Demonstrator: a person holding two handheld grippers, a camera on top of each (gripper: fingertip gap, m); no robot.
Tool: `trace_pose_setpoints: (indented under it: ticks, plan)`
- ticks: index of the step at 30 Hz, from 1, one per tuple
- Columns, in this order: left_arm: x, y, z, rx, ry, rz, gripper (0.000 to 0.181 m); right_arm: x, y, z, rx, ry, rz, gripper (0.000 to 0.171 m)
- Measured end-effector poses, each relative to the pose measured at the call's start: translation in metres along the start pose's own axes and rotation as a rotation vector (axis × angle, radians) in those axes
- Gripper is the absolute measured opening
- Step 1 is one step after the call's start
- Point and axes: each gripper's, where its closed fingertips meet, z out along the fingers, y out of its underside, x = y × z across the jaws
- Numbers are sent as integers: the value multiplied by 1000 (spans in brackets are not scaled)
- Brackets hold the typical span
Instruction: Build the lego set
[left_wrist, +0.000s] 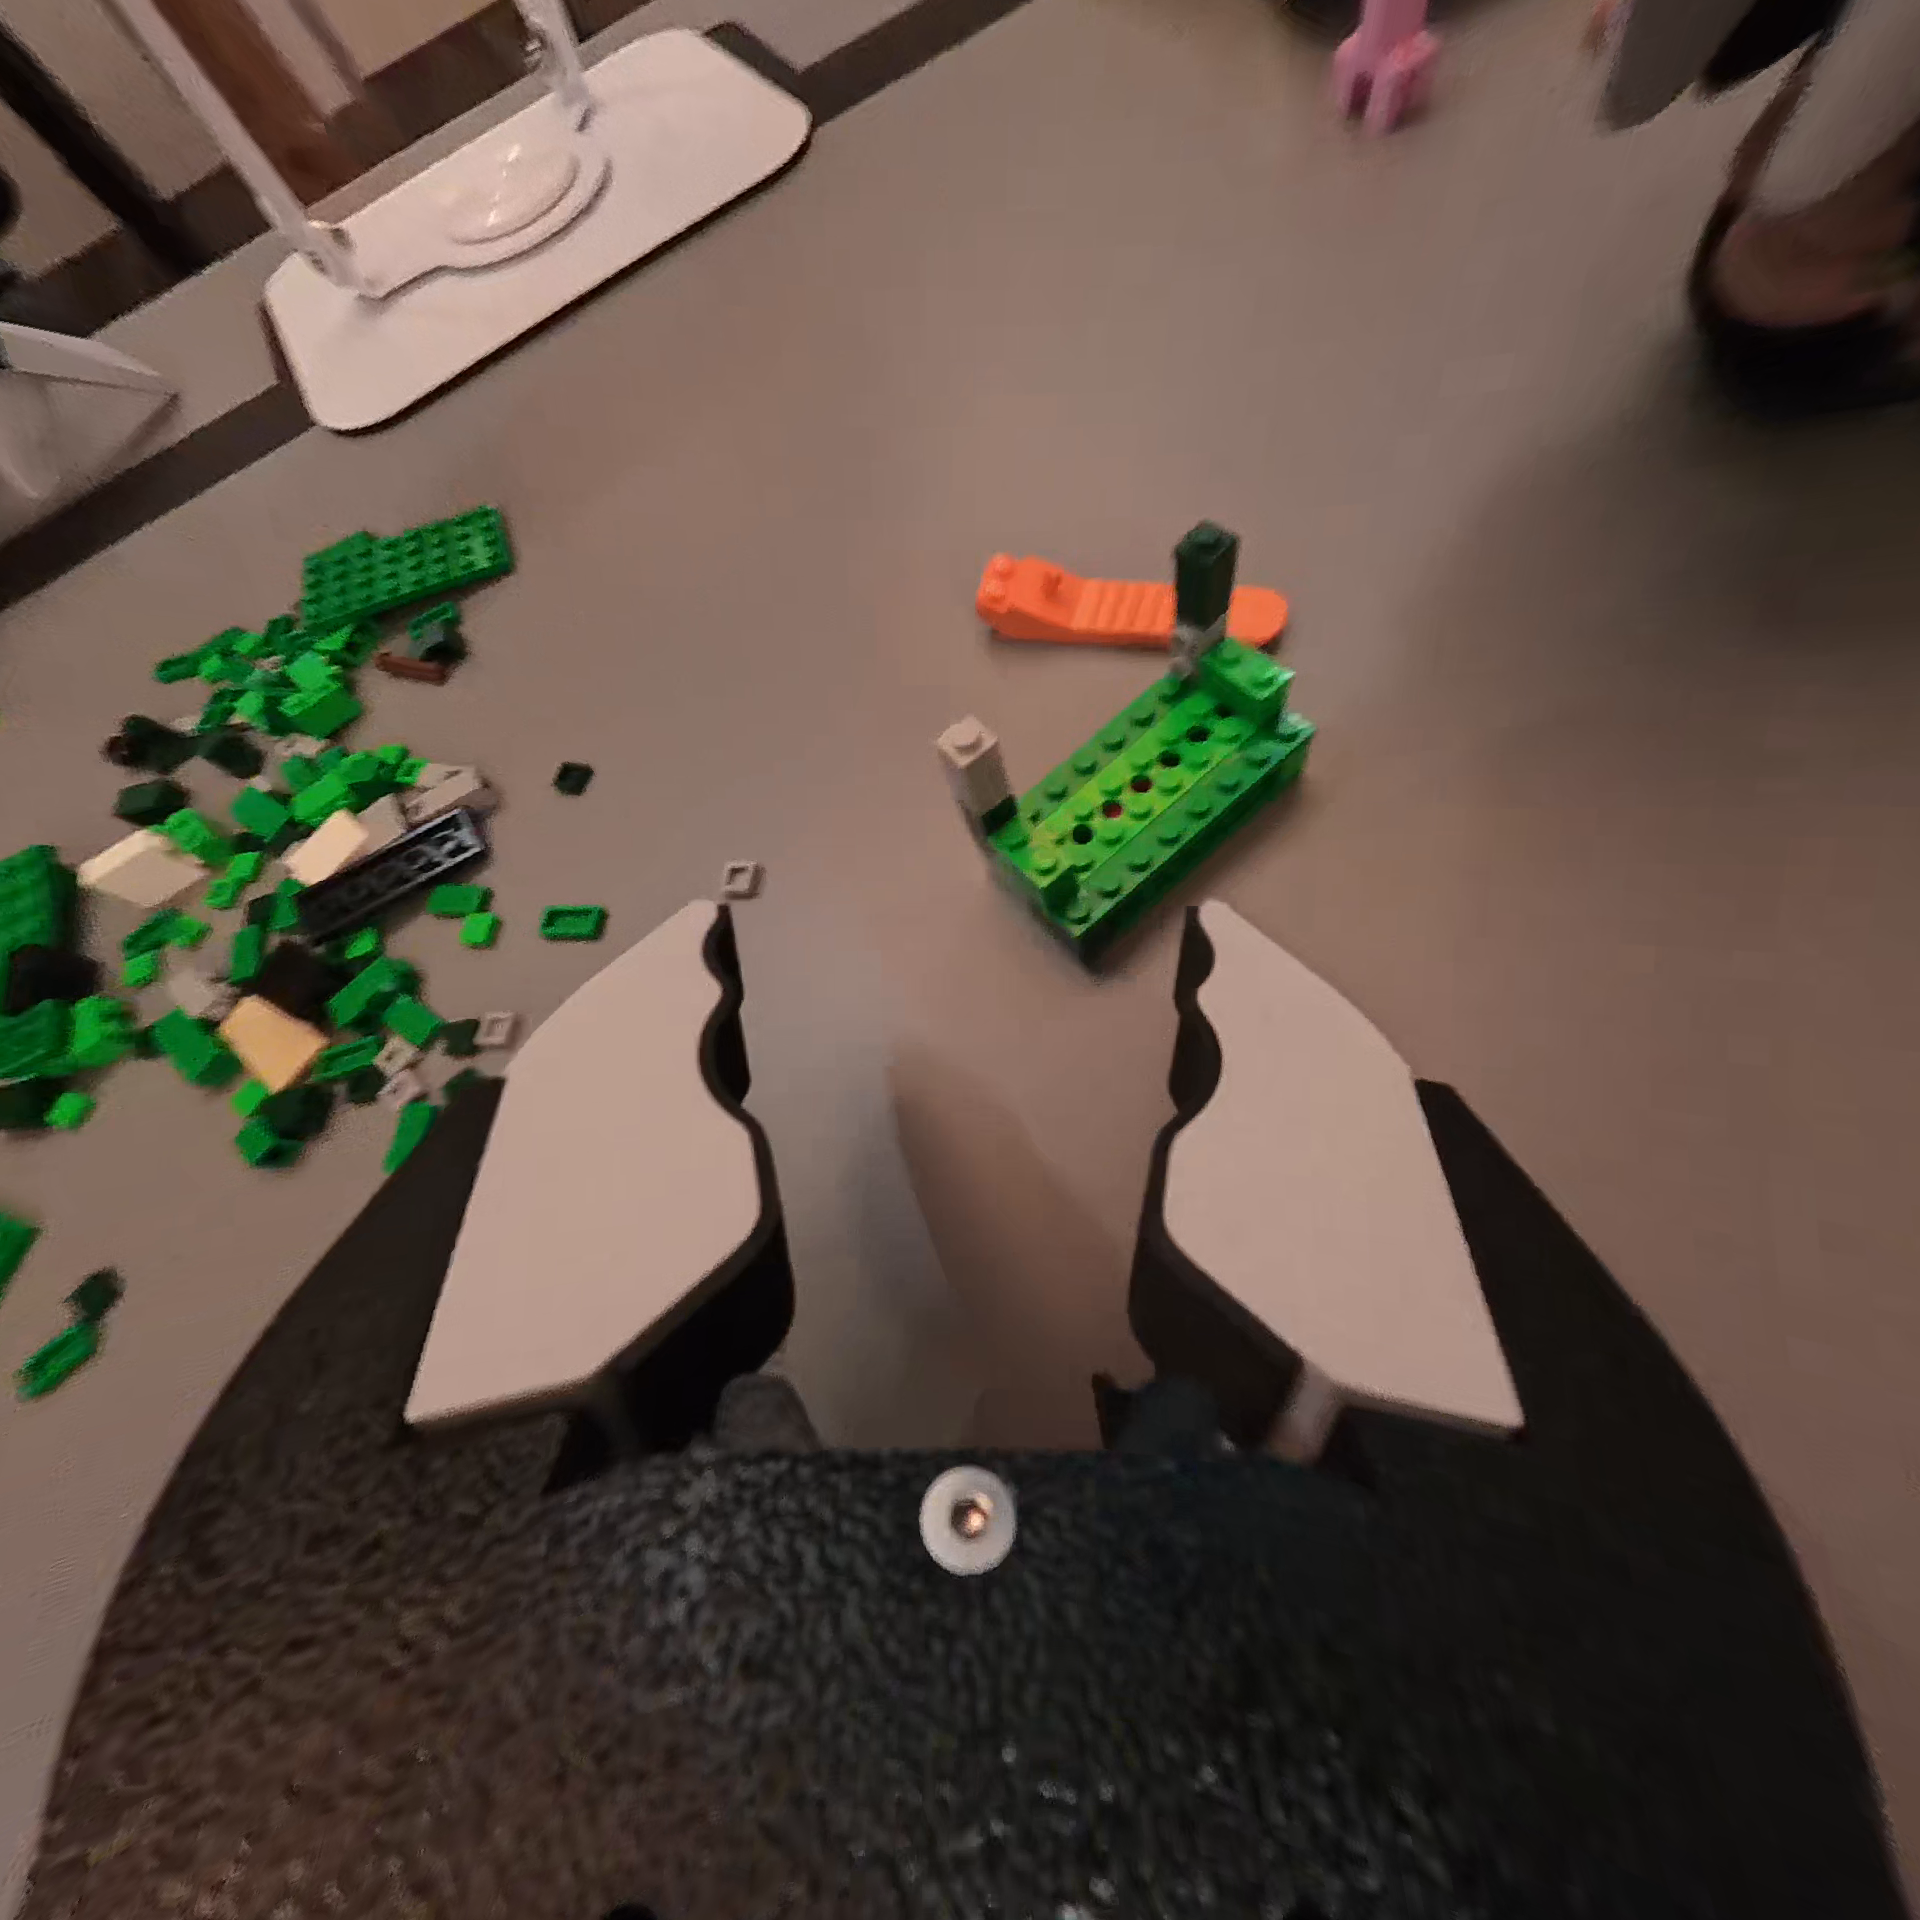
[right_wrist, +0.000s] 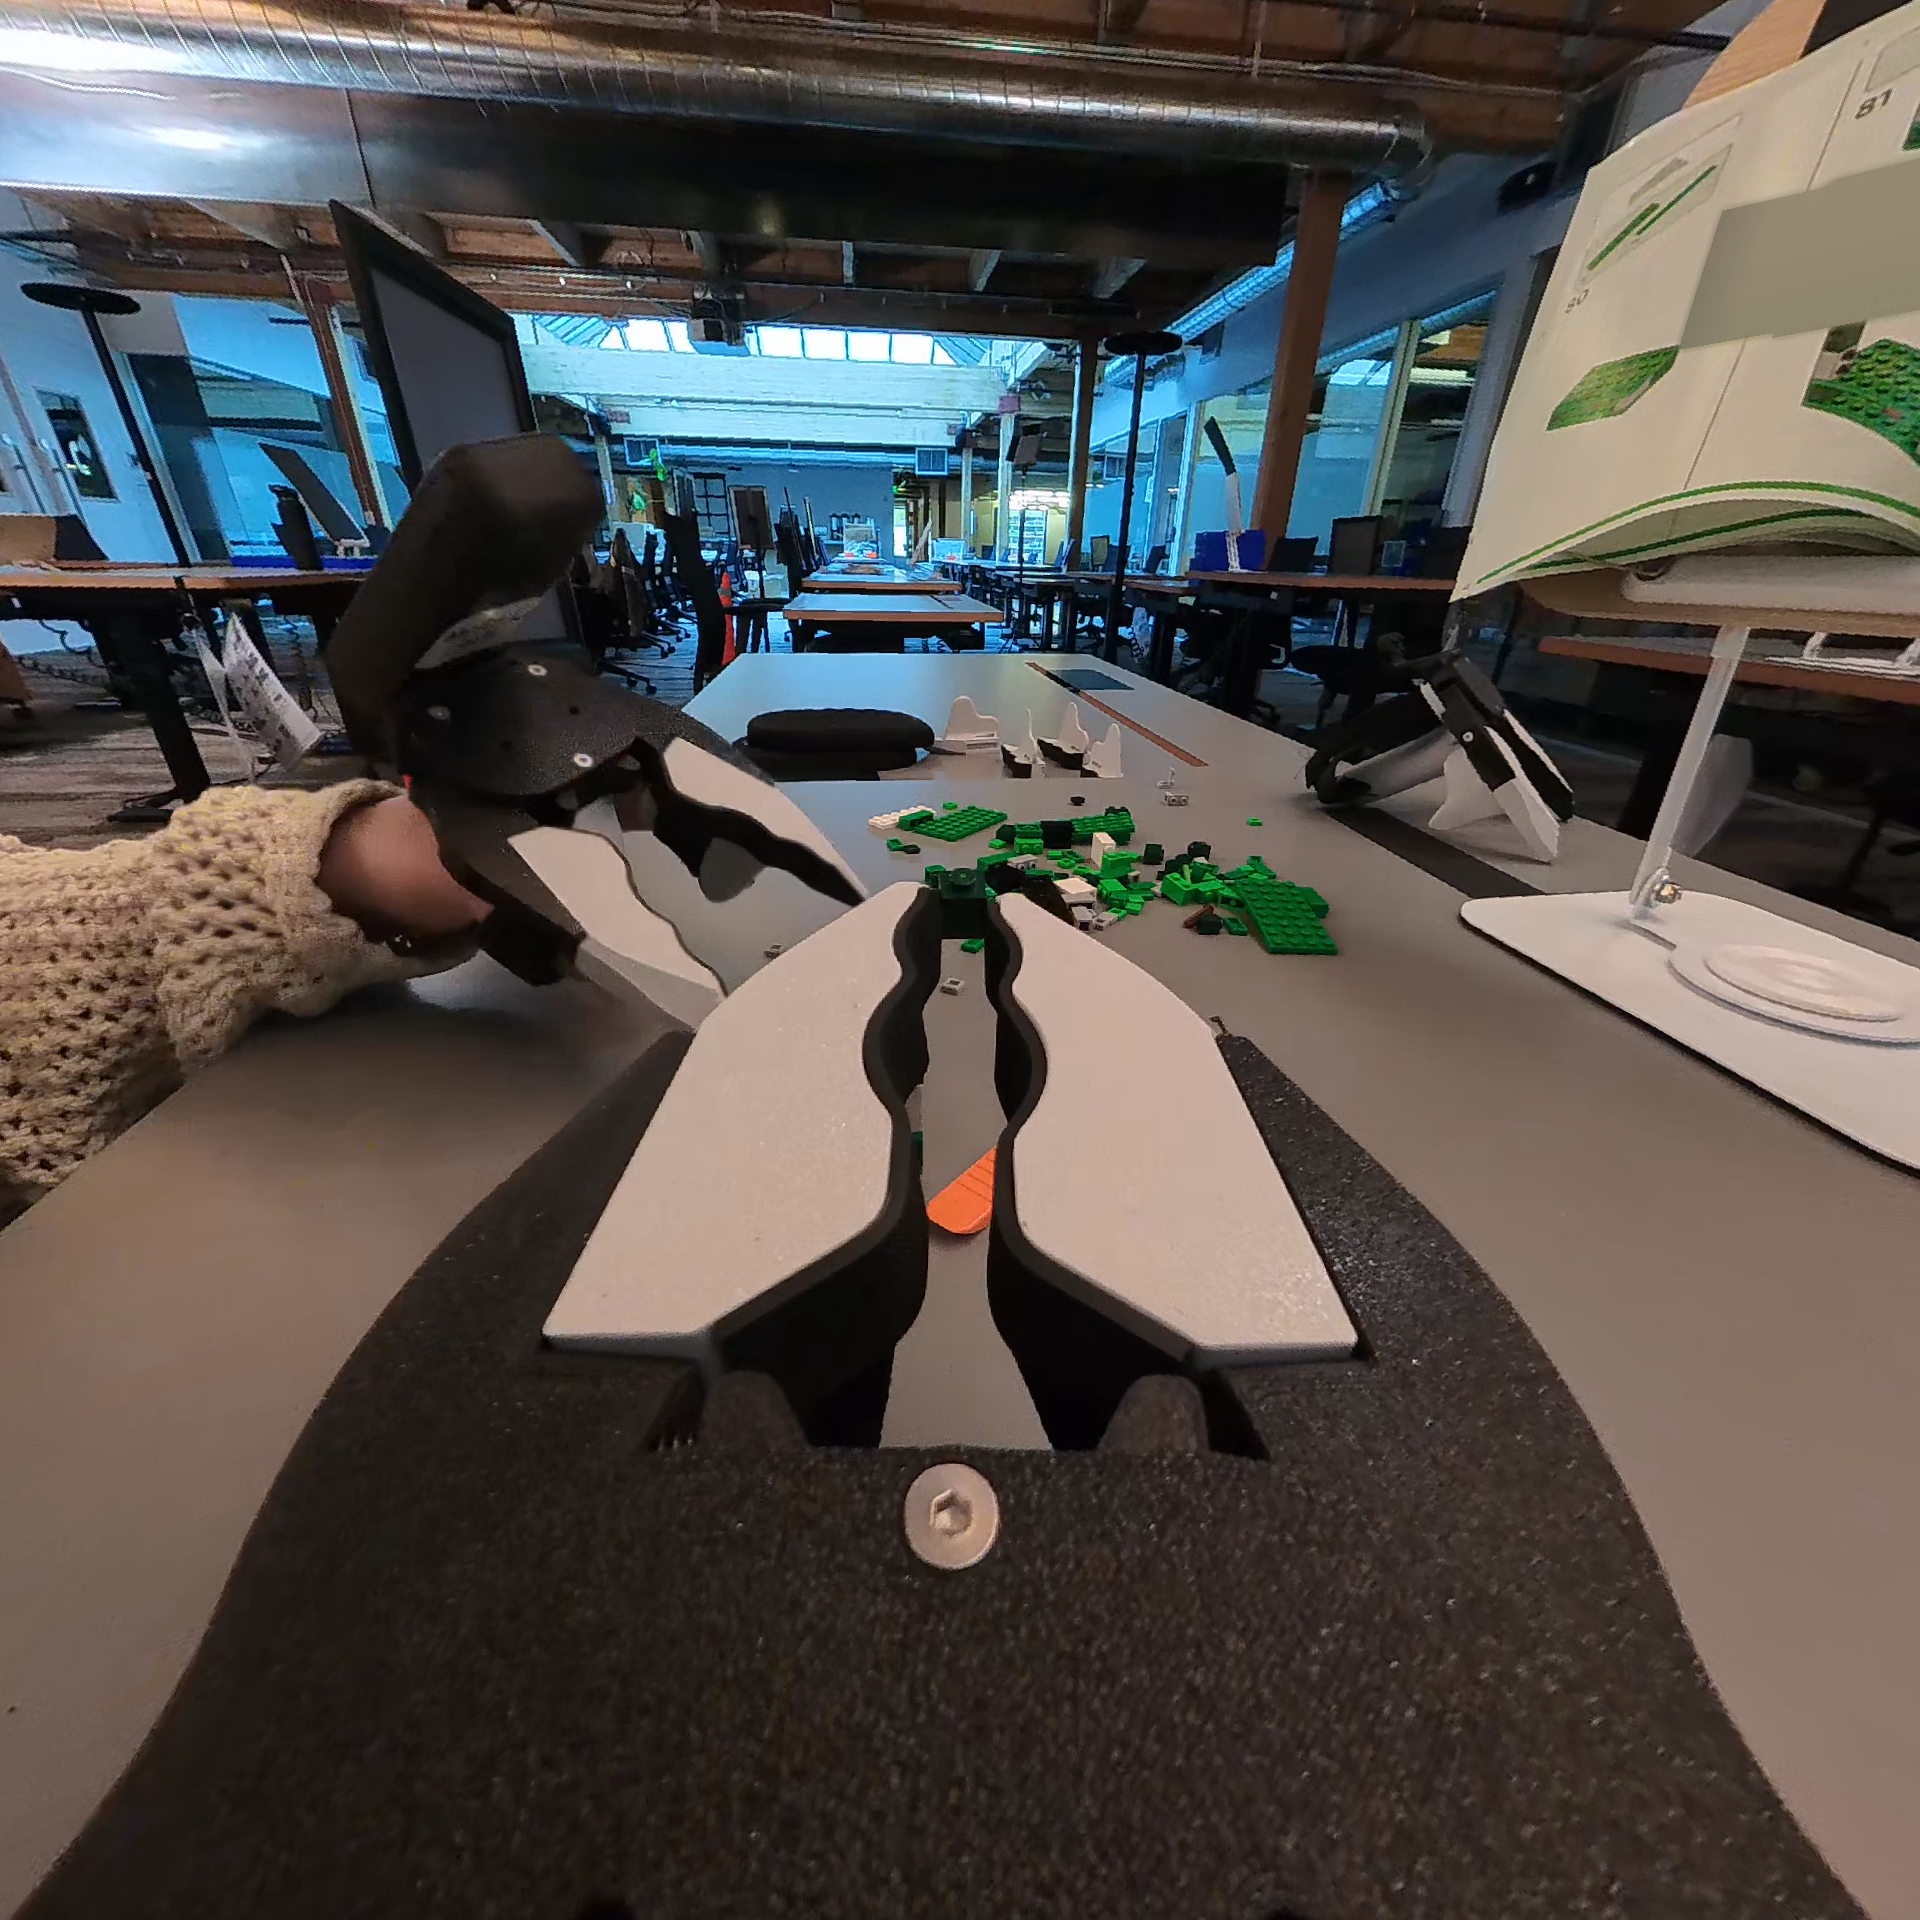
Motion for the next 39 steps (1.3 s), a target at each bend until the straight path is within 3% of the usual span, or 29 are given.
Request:
trace_pose_setpoints:
  ticks: [9, 11, 15, 17, 20, 23, 27, 32, 39]
  plan:
    - [8, 12, 13, -105, 69, 84, 80, 0, 0, 0, -1, -4, 0, 7]
    - [-4, 14, 17, -130, 23, 110, 81, -1, 0, 0, -1, -4, 0, 7]
    - [-48, 15, 16, -146, -192, 91, 62, -1, 0, 0, -3, -4, -2, 7]
    - [-41, 7, 13, -72, -136, 26, 61, -1, 0, 0, -2, 0, -7, 7]
    - [-7, -8, 10, 36, 65, 9, 76, -1, 1, 1, -11, 4, -14, 7]
    - [5, -11, 8, 66, 120, 63, 84, 7, 9, 0, -84, 44, -52, 7]
    - [13, -20, -2, 135, 128, 125, 77, 8, 18, -2, -167, 34, -97, 7]
    - [14, -7, 2, 76, 160, 93, 81, -3, 66, -11, -555, -127, -68, 7]
    - [17, -7, 7, 76, 174, 81, 81, -8, 92, -33, -743, -232, -61, 7]
